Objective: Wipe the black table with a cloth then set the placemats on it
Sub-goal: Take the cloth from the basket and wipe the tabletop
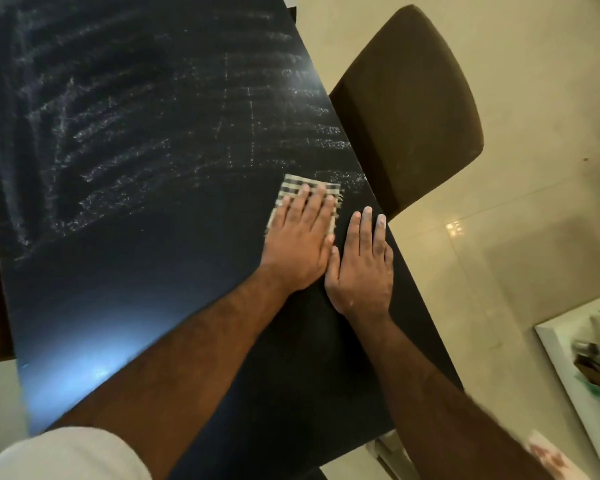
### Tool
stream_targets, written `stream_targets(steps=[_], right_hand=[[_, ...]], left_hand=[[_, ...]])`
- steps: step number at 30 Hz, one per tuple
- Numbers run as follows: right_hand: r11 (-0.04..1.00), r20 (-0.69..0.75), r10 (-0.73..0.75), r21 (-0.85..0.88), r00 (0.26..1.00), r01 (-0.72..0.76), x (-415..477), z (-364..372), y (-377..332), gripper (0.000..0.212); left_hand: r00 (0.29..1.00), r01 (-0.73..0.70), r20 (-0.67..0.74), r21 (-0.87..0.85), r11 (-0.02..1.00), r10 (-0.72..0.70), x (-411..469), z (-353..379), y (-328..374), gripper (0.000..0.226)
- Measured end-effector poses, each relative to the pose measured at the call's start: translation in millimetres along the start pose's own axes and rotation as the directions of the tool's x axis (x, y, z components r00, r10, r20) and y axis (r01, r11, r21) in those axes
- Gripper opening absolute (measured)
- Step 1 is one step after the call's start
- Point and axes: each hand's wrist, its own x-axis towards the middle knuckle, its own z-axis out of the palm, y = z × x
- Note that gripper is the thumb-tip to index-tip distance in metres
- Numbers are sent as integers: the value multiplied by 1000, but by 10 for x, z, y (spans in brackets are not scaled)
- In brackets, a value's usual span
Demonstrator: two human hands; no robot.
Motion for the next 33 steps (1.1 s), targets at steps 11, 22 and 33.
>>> stream_targets(steps=[11, 22, 33], right_hand=[[998, 9, -56, -10, 998, 57, 191, -18, 149, 84], [976, -43, 99, 201, 994, -88, 129, -9, 204, 85], [986, 1, 94, 138, 996, -94, 153, 6, 178, 87]], left_hand=[[999, 45, 21, 54, 997, -47, -237, -72, -592, 71], [967, -251, 56, 79, 965, 247, 354, -43, 149, 72], [999, -40, 8, 30, 999, 40, 598, -98, -257, 74]])
